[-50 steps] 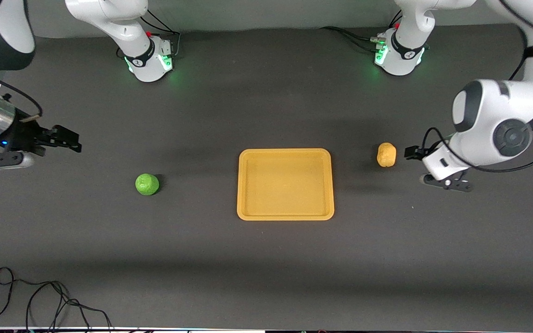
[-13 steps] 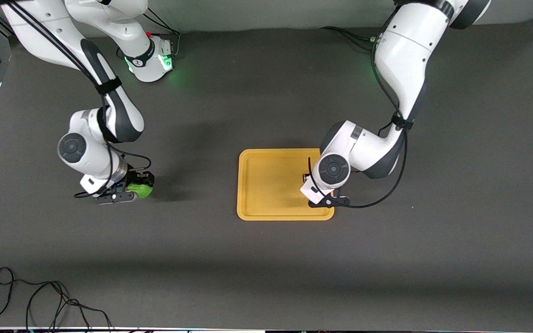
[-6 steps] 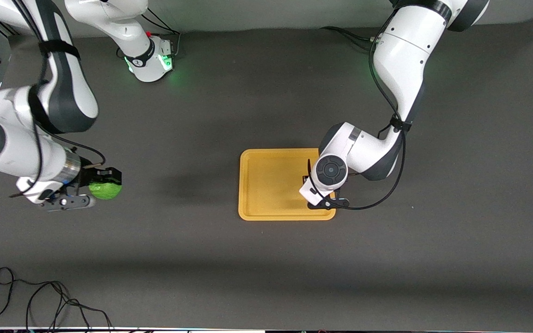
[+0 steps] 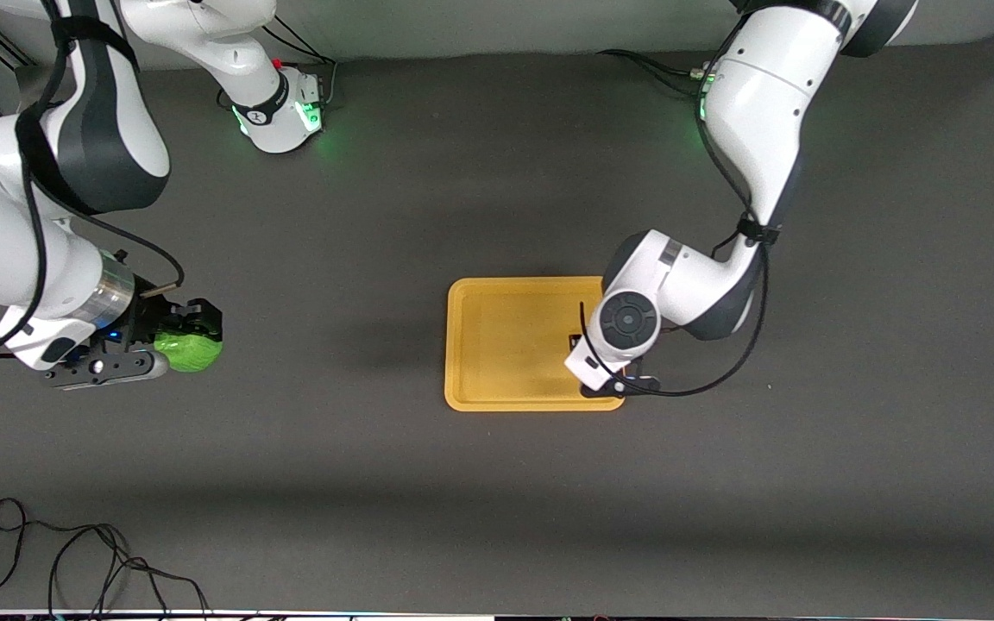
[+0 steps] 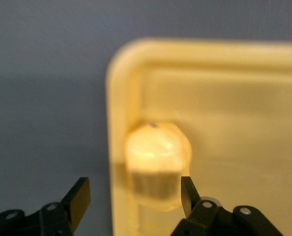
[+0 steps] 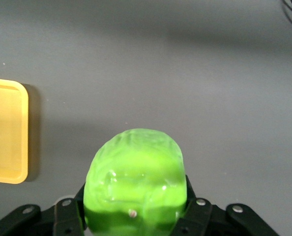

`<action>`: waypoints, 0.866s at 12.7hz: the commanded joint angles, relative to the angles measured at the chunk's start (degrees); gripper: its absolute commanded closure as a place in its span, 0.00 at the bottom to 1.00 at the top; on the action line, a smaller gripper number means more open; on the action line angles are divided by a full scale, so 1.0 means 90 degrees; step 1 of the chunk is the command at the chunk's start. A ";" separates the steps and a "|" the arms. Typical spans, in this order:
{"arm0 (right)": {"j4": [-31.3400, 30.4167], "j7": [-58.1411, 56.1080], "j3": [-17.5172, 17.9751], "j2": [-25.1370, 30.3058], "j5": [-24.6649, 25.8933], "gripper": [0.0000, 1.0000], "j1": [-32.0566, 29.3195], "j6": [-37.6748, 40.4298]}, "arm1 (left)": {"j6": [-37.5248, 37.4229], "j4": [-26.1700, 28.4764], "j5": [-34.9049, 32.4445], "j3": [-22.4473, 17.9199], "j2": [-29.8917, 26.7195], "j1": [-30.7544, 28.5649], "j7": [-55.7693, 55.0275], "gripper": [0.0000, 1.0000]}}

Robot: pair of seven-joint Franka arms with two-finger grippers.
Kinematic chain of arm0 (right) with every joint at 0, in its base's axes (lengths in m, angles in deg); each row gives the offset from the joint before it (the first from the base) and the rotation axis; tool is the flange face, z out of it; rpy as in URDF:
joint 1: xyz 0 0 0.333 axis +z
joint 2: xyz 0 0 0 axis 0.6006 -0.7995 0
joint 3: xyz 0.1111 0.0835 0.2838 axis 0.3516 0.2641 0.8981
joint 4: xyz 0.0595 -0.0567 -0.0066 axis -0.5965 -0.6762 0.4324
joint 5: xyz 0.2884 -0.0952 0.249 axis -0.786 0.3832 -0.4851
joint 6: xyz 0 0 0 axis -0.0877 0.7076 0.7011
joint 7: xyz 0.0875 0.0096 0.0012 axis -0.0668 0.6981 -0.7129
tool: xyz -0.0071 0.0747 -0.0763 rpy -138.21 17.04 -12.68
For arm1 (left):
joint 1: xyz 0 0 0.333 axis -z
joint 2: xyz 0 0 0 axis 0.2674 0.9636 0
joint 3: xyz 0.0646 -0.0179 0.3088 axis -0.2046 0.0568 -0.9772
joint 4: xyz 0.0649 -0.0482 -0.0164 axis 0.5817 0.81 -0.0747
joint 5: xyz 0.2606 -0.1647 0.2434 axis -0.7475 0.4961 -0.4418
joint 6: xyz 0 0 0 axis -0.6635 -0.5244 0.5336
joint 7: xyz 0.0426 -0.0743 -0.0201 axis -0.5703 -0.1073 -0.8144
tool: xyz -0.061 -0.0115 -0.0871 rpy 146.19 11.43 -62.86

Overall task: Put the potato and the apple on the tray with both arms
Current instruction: 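Carry the potato onto the tray with the left gripper and release it, then carry the green apple toward the tray with the right gripper while the left gripper withdraws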

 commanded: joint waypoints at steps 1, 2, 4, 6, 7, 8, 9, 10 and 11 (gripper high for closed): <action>0.0267 0.0452 -0.0019 -0.0158 0.0026 0.54 0.0196 0.0121 | -0.1246 0.0111 0.0150 0.0005 -0.1244 -0.0615 0.0702 0.11; 0.0315 0.0618 -0.0019 -0.0217 0.0017 0.54 0.0322 0.0121 | -0.1696 0.0101 0.0219 0.0014 -0.1626 -0.0937 0.1014 0.11; 0.0559 0.1153 -0.0019 -0.0450 0.0026 0.54 0.0711 0.0092 | -0.2216 0.0091 0.0356 -0.0024 -0.2349 -0.1562 0.1746 0.01; 0.1075 0.2167 -0.0019 -0.0976 0.0046 0.54 0.1335 0.0062 | -0.2548 0.0101 0.0289 -0.0044 -0.2916 -0.2061 0.2303 0.00; 0.1425 0.2742 -0.0019 -0.1308 0.0036 0.54 0.1619 0.0062 | -0.2647 0.0140 0.0269 -0.0054 -0.3189 -0.2237 0.2441 0.00; 0.1835 0.3435 -0.0019 -0.1678 0.0036 0.54 0.1912 0.0062 | -0.2725 0.0256 0.0201 -0.0054 -0.3463 -0.2374 0.2617 0.01; 0.2323 0.4060 -0.0019 -0.2098 0.0055 0.54 0.2253 0.0062 | -0.2755 0.0383 -0.0042 -0.0054 -0.3736 -0.2395 0.2908 0.01; 0.2811 0.4511 -0.0019 -0.2508 0.0046 0.54 0.2518 0.0062 | -0.2784 0.0374 -0.0121 -0.0093 -0.3893 -0.2521 0.3269 0.00; 0.3202 0.4990 -0.0019 -0.2879 0.0046 0.54 0.2810 0.0043 | -0.2794 0.0423 -0.0122 -0.0103 -0.4108 -0.2648 0.3456 0.00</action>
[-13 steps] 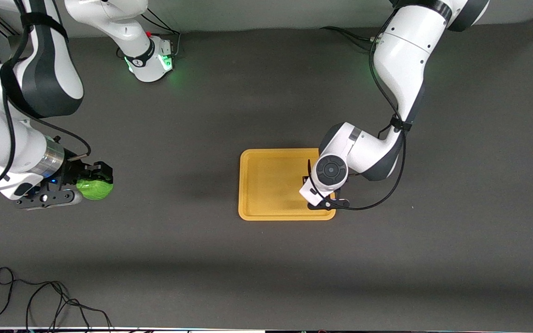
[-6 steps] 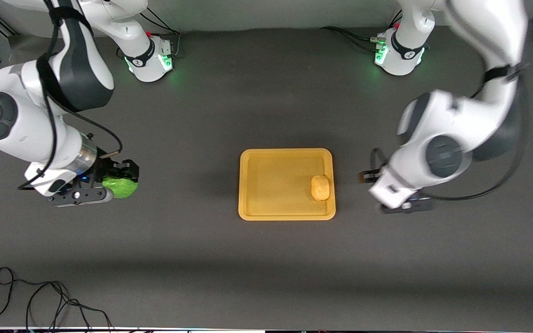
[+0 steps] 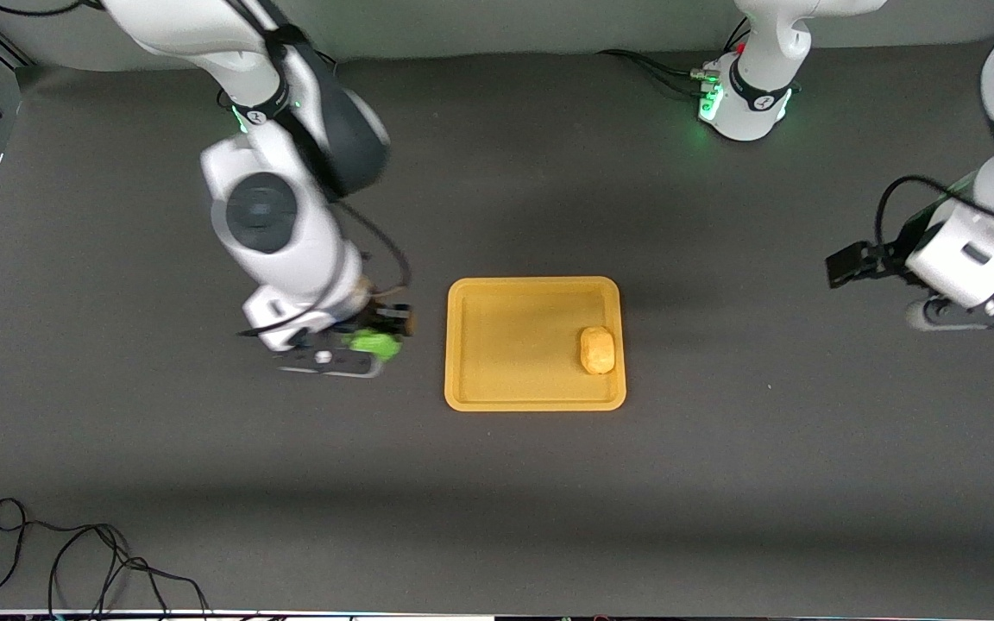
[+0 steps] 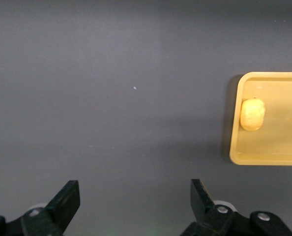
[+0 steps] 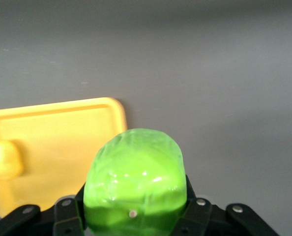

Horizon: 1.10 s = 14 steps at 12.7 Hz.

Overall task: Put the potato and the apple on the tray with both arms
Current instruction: 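Carry the green apple toward the tray with the right gripper while the left gripper withdraws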

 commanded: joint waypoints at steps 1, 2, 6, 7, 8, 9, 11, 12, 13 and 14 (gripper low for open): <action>0.1611 0.1289 -0.0074 -0.1287 0.0045 0.54 0.0706 0.0080 | -0.0057 0.0483 -0.0140 0.0006 -0.0714 -0.0171 0.0477 0.00; 0.1779 0.1603 -0.0074 -0.1493 0.0035 0.54 0.0884 -0.0056 | -0.0087 0.0600 -0.0141 -0.0023 -0.0890 -0.0171 0.0497 0.01; 0.1791 0.2056 -0.0084 -0.2206 0.0064 0.54 0.1441 -0.0905 | -0.0340 0.0864 -0.0160 -0.0082 -0.1573 -0.0171 0.0497 0.00; 0.1781 0.2046 -0.0084 -0.2421 0.0074 0.54 0.1442 -0.1139 | -0.0448 0.0961 -0.0160 -0.0140 -0.1740 -0.0210 0.0497 0.00; 0.1762 0.2036 -0.0084 -0.2597 0.0074 0.54 0.1442 -0.1306 | -0.0381 0.1146 -0.0160 -0.0150 -0.1809 -0.0201 0.0497 0.01; 0.1752 0.2036 -0.0084 -0.2792 0.0084 0.54 0.1442 -0.1511 | -0.0226 0.1293 -0.0160 -0.0150 -0.1771 -0.0200 0.0497 0.00; 0.1752 0.2007 -0.0094 -0.3096 0.0084 0.54 0.1442 -0.1824 | 0.0368 0.1770 -0.0150 -0.0150 -0.1742 -0.0200 0.0545 0.01; 0.1742 0.2007 -0.0094 -0.3194 0.0142 0.54 0.1442 -0.1990 | 0.0662 0.1995 -0.0150 -0.0160 -0.1713 -0.0210 0.0604 0.00; 0.1732 0.2007 -0.0094 -0.3291 0.0297 0.54 0.1442 -0.2088 | 0.0645 0.1997 -0.0150 -0.0151 -0.1654 -0.0201 0.0604 0.00; 0.1732 0.2017 -0.0094 -0.3379 0.0357 0.54 0.1442 -0.2128 | 0.0606 0.1978 -0.0141 -0.0150 -0.1654 -0.0191 0.0604 0.00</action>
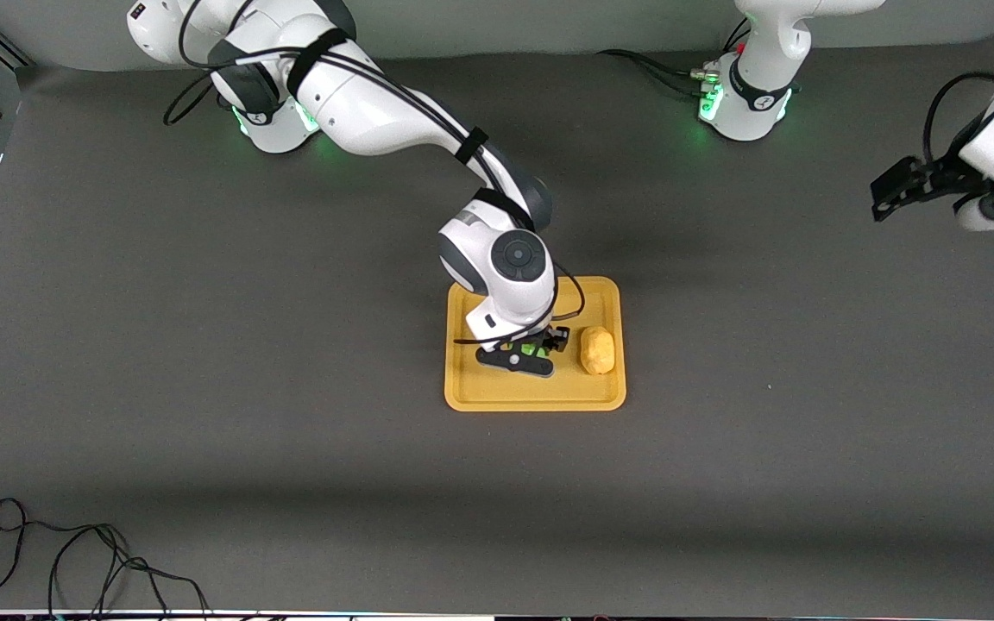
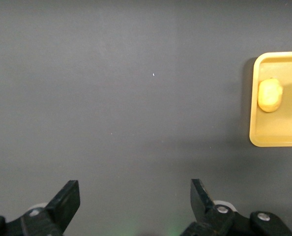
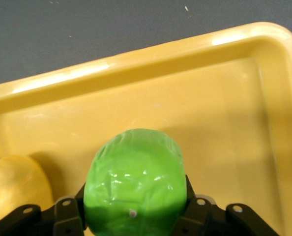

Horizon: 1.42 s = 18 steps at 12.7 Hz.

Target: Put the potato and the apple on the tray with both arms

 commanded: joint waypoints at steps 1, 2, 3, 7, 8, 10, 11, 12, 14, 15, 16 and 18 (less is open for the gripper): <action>0.0255 0.0114 -0.0024 -0.0272 0.0201 0.54 0.0027 -0.0122 | 0.0063 0.0157 -0.0051 0.0017 -0.0093 -0.0001 0.0134 0.00; 0.0225 0.0114 -0.0014 -0.0273 0.0191 0.54 0.0027 -0.0200 | 0.0024 0.0138 -0.0031 0.0017 -0.0025 0.0008 0.0134 0.00; 0.0225 0.0114 -0.0014 -0.0273 0.0191 0.38 0.0027 -0.0210 | -0.0005 0.0041 -0.0021 0.0017 0.0034 0.0028 0.0134 0.00; 0.0254 0.0124 -0.0004 0.0232 0.0103 0.00 -0.0022 0.0313 | -0.0093 -0.0222 -0.0012 0.0017 0.0209 -0.0001 0.0154 0.00; 0.0322 0.0114 -0.0023 0.0477 0.0084 0.00 -0.0032 0.0878 | -0.0113 -0.0388 0.0008 0.0017 0.0336 -0.0021 0.0144 0.00; 0.0323 0.0075 -0.0033 0.1305 0.0074 0.00 -0.0187 0.2030 | -0.0278 -0.0468 0.0008 0.0017 0.0376 -0.0011 0.0144 0.00; 0.0323 0.0056 -0.0033 0.1648 0.0035 0.00 -0.0343 0.2596 | -0.0279 -0.0458 0.0008 0.0017 0.0376 -0.0021 0.0144 0.00; 0.0313 -0.0051 -0.0033 0.2028 0.0006 0.00 -0.0499 0.3027 | -0.0279 -0.0458 0.0008 0.0017 0.0386 -0.0021 0.0144 0.00; 0.0177 -0.0964 -0.0091 0.2683 0.0015 0.00 -0.0860 0.3692 | -0.0250 -0.0468 0.0008 0.0017 0.0435 -0.0031 0.0144 0.00; -0.0027 -0.1617 -0.0092 0.2986 0.0005 0.00 -0.1220 0.4082 | -0.0240 -0.0468 0.0008 0.0017 0.0435 -0.0031 0.0144 0.00; -0.0270 -0.2233 -0.0092 0.3337 0.0005 0.00 -0.1523 0.4202 | -0.0240 -0.0477 0.0018 0.0017 0.0444 -0.0031 0.0144 0.00; -0.1002 -0.3425 -0.0102 0.4002 0.0005 0.00 -0.2207 0.4194 | -0.0240 -0.0555 0.0018 0.0017 0.0503 -0.0031 0.0144 0.00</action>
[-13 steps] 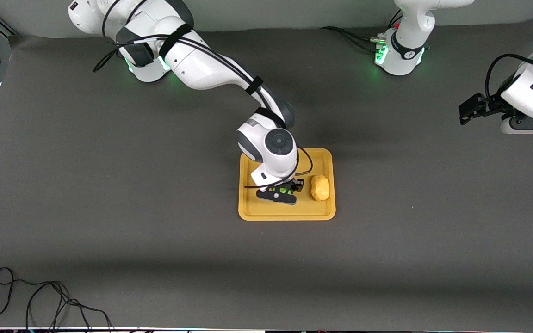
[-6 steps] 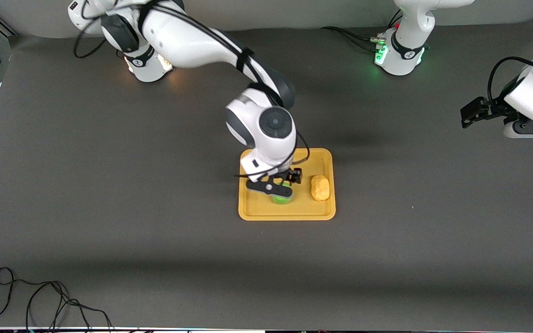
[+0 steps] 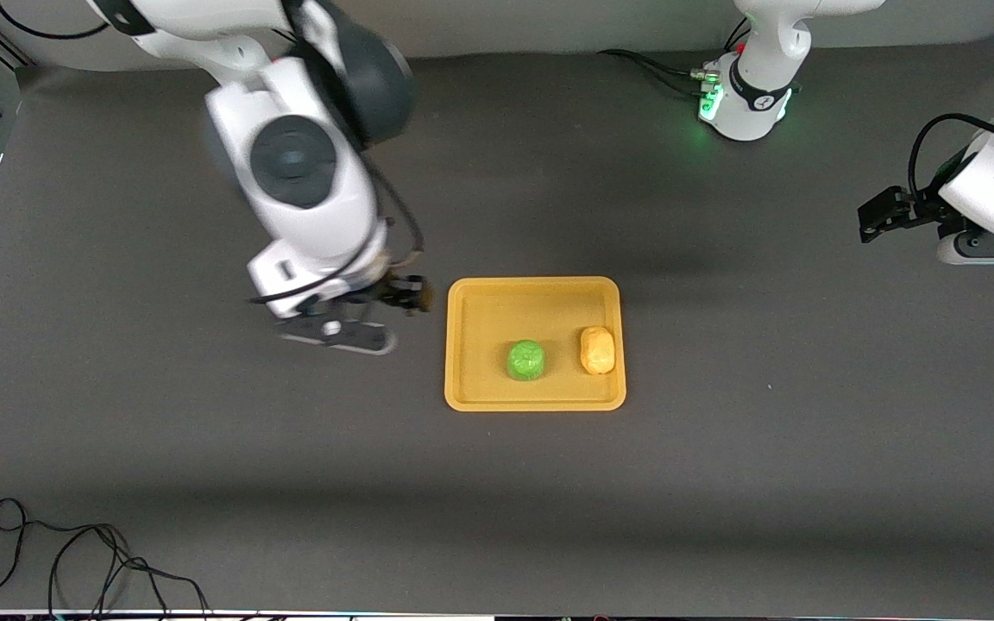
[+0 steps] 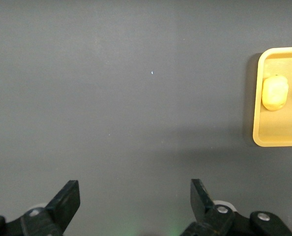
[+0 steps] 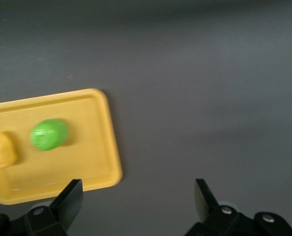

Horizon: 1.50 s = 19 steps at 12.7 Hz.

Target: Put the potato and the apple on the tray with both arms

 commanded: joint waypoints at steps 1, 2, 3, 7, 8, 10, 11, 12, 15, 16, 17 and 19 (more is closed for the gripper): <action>-0.1334 -0.1434 0.0007 0.1079 -0.0073 0.00 -0.0802 -0.0155 | -0.0164 -0.0311 0.0007 0.0011 0.0167 -0.0025 0.0093 0.00; -0.1772 -0.1787 -0.0013 0.1449 -0.0073 0.00 -0.1066 -0.0320 | -0.0183 -0.0341 0.0007 0.0011 0.0187 -0.0025 0.0093 0.00; -0.2328 -0.2061 0.0006 0.1840 -0.0083 0.00 -0.1436 -0.0641 | -0.0203 -0.0322 0.0007 0.0011 0.0187 -0.0015 0.0093 0.00; -0.3962 -0.3585 0.0152 0.2985 -0.0112 0.00 -0.2813 -0.1551 | -0.0193 -0.0322 0.0007 0.0011 0.0197 -0.0015 0.0093 0.00; -0.4090 -0.3829 0.0182 0.3102 -0.0112 0.00 -0.3039 -0.1581 | -0.0183 -0.0322 0.0007 0.0011 0.0197 -0.0015 0.0093 0.00; -0.4276 -0.4075 0.0182 0.3259 -0.0112 0.00 -0.3324 -0.1669 | -0.0125 -0.0331 0.0007 0.0011 0.0206 -0.0015 0.0093 0.00; -0.4257 -0.4086 0.0182 0.3260 -0.0112 0.00 -0.3344 -0.1640 | -0.0134 -0.0331 0.0007 0.0011 0.0245 -0.0005 0.0093 0.00; -0.4209 -0.4144 0.0153 0.3260 -0.0112 0.00 -0.3363 -0.1572 | -0.0134 -0.0331 0.0007 0.0011 0.0265 0.0005 0.0093 0.00; -0.3722 -0.4330 0.0182 0.3134 -0.0102 0.00 -0.3519 -0.1144 | -0.0144 -0.0351 0.0007 0.0011 0.0275 -0.0005 0.0093 0.00; -0.3623 -0.4320 0.0182 0.3104 -0.0102 0.00 -0.3520 -0.1007 | -0.0134 -0.0351 0.0007 0.0011 0.0285 -0.0005 0.0093 0.00; -0.3603 -0.4262 0.0192 0.3094 -0.0102 0.00 -0.3520 -0.0986 | -0.0115 -0.0351 0.0007 0.0011 0.0285 -0.0005 0.0093 0.00; -0.3564 -0.4145 0.0192 0.3094 -0.0102 0.00 -0.3462 -0.0753 | -0.0125 -0.0351 0.0017 0.0011 0.0294 0.0024 0.0093 0.00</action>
